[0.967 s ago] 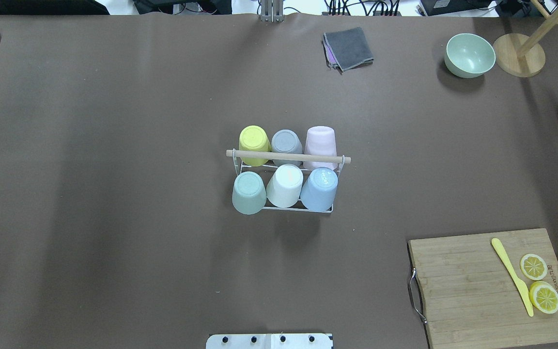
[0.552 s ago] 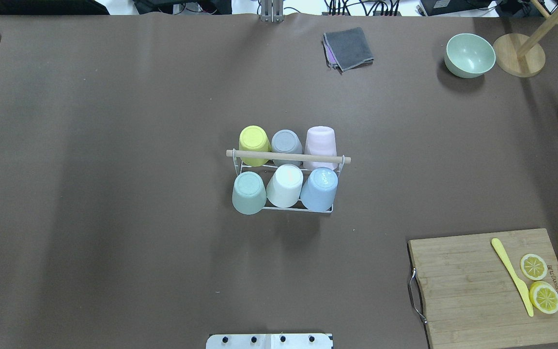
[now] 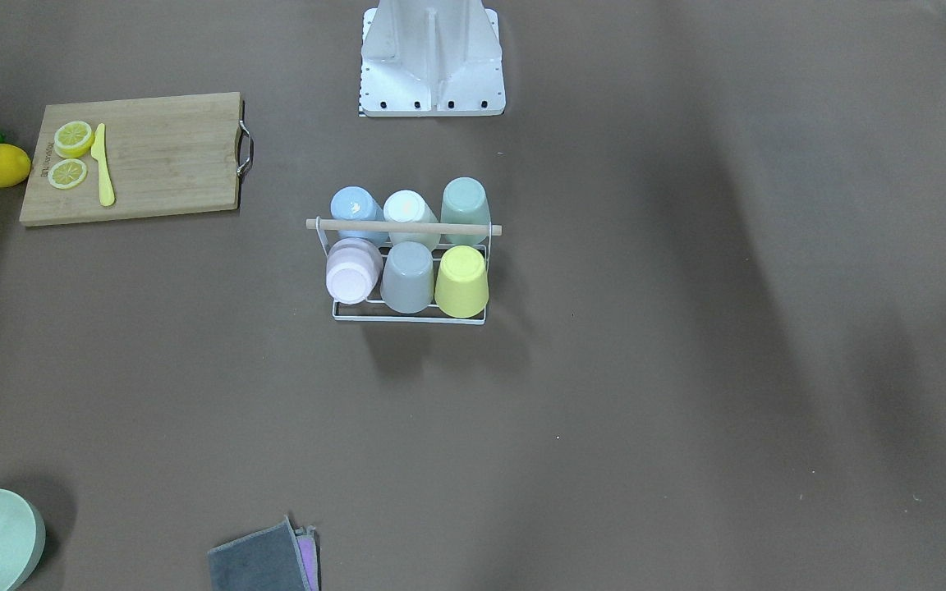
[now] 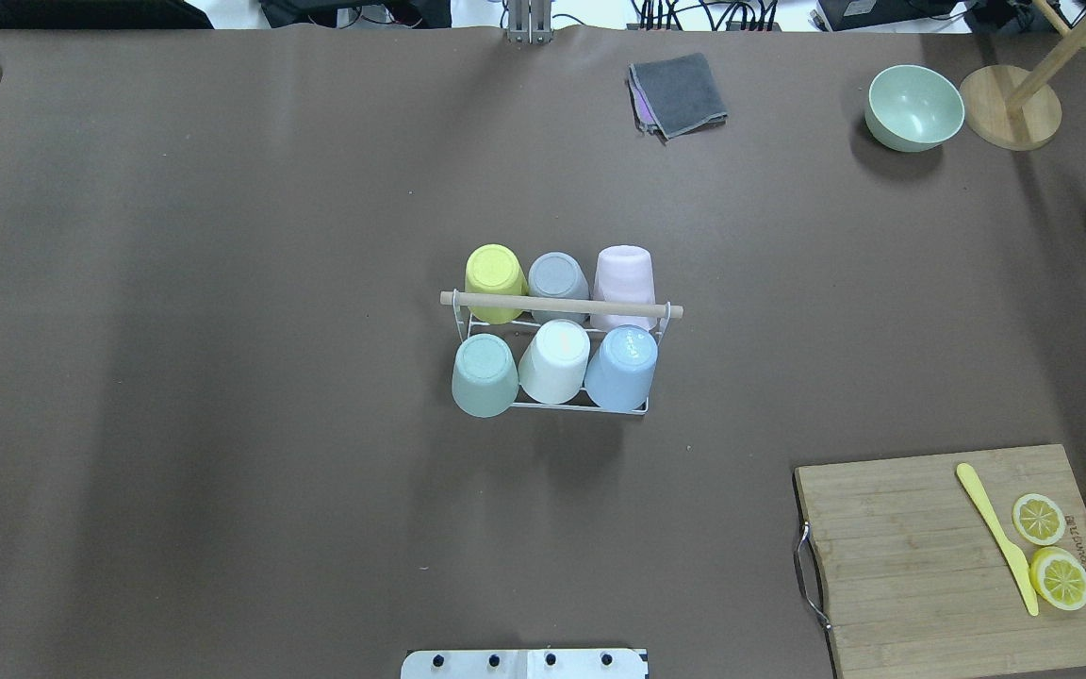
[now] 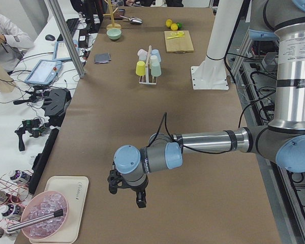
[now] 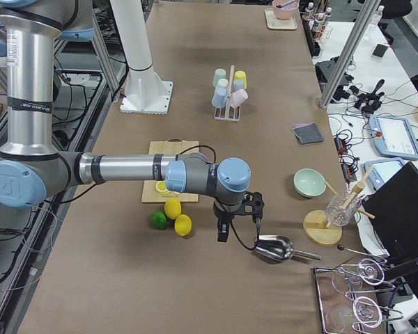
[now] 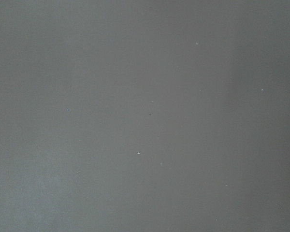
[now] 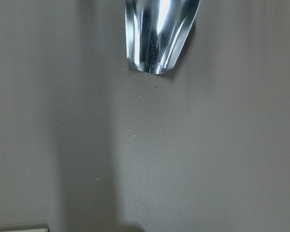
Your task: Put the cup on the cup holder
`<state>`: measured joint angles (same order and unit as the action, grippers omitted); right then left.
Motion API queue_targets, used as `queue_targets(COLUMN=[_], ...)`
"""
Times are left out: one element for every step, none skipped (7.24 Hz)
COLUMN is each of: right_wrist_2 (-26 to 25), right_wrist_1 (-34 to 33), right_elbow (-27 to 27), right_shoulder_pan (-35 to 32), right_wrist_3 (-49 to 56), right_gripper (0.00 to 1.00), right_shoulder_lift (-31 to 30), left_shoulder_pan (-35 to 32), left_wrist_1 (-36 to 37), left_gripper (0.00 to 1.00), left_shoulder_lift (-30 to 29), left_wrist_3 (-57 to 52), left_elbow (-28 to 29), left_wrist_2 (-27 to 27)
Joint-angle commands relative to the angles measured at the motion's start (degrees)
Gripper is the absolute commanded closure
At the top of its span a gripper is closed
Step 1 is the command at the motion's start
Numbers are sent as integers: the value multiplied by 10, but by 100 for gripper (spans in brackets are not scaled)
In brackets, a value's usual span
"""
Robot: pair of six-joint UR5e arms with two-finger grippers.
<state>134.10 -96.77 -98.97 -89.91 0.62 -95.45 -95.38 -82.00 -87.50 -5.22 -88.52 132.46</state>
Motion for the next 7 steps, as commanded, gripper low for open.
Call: queue_targets(right_wrist_2=[0, 0, 0, 0, 0, 0, -1], right_wrist_1=[0, 0, 0, 0, 0, 0, 0], right_elbow=[1, 0, 0, 0, 0, 0, 0], right_shoulder_pan=[0, 0, 0, 0, 0, 0, 0], right_wrist_3=[0, 0, 0, 0, 0, 0, 0], right_gripper=[0, 0, 0, 0, 0, 0, 0], right_shoulder_lift=[0, 0, 0, 0, 0, 0, 0], left_shoulder_pan=[3, 10, 16, 17, 18, 18, 18], left_wrist_1=[0, 2, 4, 7, 8, 10, 10], left_gripper=[2, 2, 2, 2, 2, 2, 2], left_shoulder_lift=[-2, -3, 1, 14, 25, 48, 83], left_wrist_3=[0, 1, 2, 2, 4, 6, 6], left_elbow=[-13, -27, -40, -52, -84, -126, -160], left_wrist_2=[30, 42, 43, 45, 45, 45, 45])
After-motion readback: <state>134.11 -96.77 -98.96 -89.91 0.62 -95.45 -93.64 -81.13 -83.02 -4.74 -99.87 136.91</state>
